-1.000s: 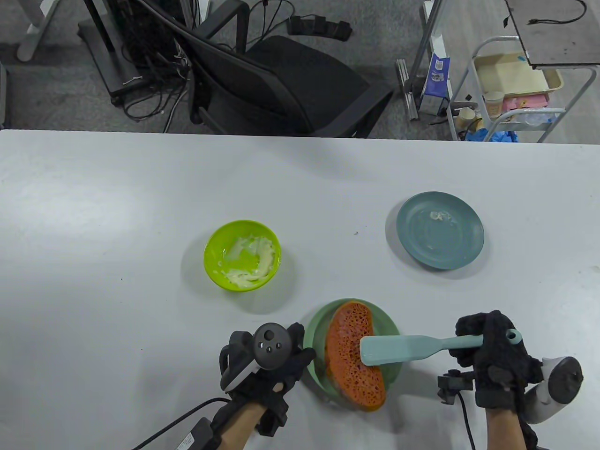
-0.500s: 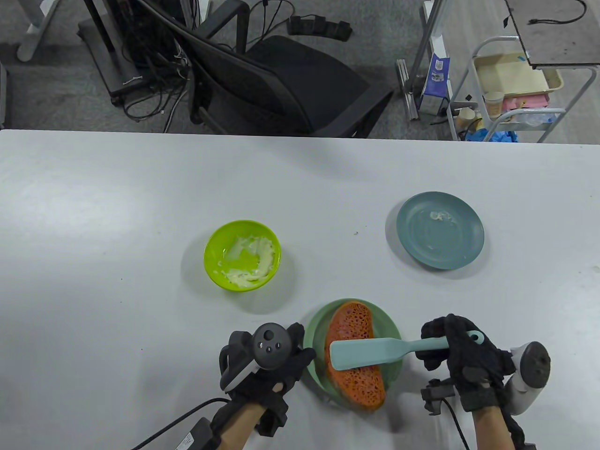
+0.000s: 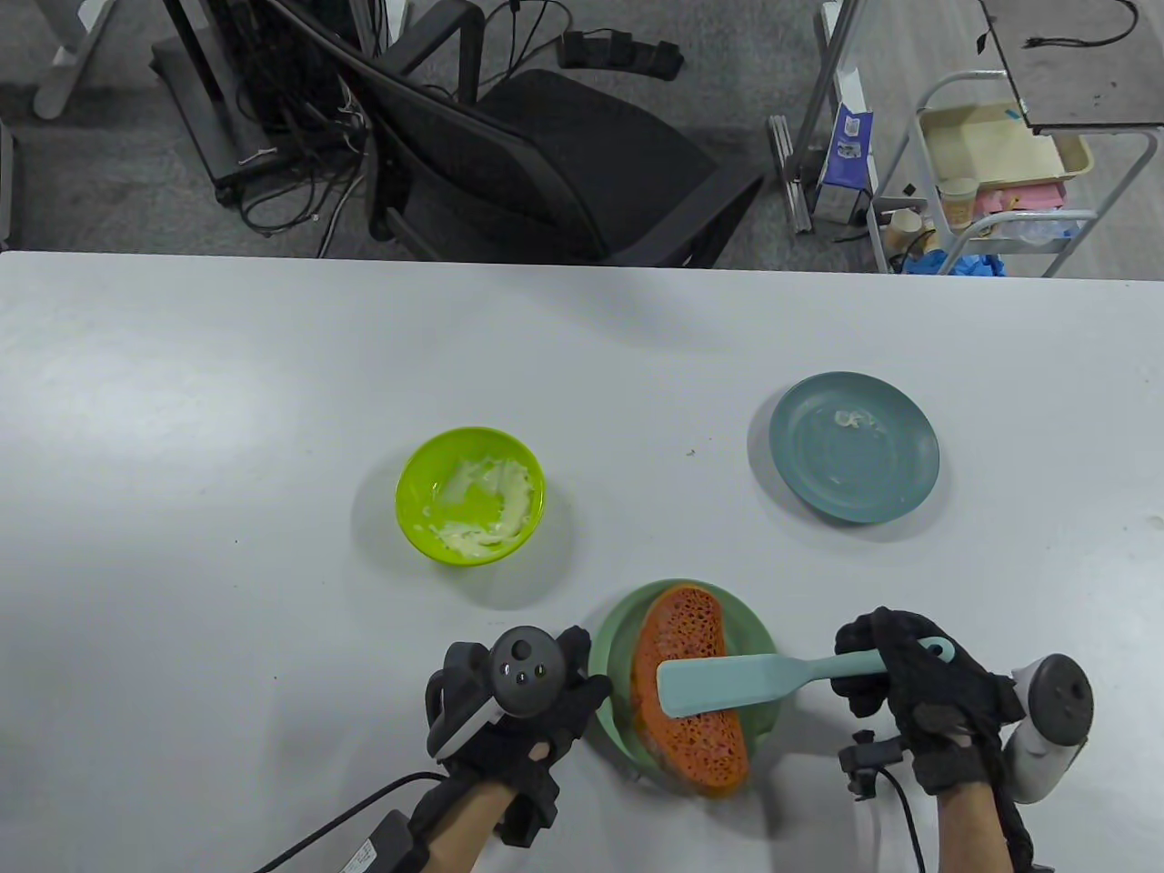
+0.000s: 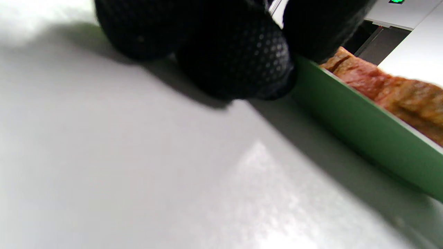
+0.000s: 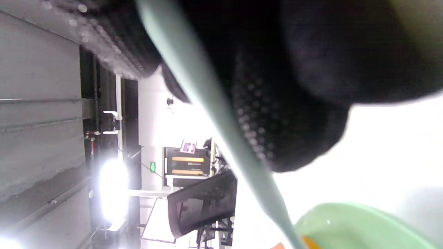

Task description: Dip dessert spatula into salad dressing and spread onto bread slice

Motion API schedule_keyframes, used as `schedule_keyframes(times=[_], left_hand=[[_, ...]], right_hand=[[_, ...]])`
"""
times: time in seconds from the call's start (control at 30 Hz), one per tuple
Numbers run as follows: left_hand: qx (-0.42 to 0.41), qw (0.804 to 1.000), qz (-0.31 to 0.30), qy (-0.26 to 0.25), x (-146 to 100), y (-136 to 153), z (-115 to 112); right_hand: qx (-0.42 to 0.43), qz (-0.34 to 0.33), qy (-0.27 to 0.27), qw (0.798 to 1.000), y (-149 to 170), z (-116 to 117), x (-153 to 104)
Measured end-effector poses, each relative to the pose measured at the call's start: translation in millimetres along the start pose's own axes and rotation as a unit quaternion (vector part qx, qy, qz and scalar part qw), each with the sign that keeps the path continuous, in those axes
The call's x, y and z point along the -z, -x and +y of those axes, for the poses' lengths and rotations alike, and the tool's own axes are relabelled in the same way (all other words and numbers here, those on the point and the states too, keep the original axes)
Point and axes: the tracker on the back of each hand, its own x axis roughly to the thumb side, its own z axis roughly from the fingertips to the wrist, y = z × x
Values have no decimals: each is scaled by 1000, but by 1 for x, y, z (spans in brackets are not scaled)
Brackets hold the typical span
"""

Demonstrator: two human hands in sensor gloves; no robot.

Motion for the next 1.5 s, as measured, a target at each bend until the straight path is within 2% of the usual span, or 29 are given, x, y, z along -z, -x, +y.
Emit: schedule_keyframes(times=[0.17,0.37,0.53,0.7,1.0,1.23,1.37,1.5], left_hand=[[0,1000,0,0,0,0,0],[0,1000,0,0,0,0,0],[-1,1000,0,1,0,0,1],[-1,1000,0,1,0,0,0],[1,1000,-1,1,0,0,0],[0,1000,-1,1,0,0,0],[-1,1000,-1,2,0,0,1],[-2,1000,-1,3,0,0,1]], right_hand=[[-12,-23,28,999,-5,-8,-2],[12,-48,82,995,-11,-18,-7],[24,-49,106,993,-13,-24,-9],[45,-45,91,994,-11,-17,-9],[74,-25,6,997,-3,15,-11],[52,-4,-6,999,2,25,-12],[36,-1,-9,999,1,23,-11],[1,-13,17,1000,-5,14,-9]])
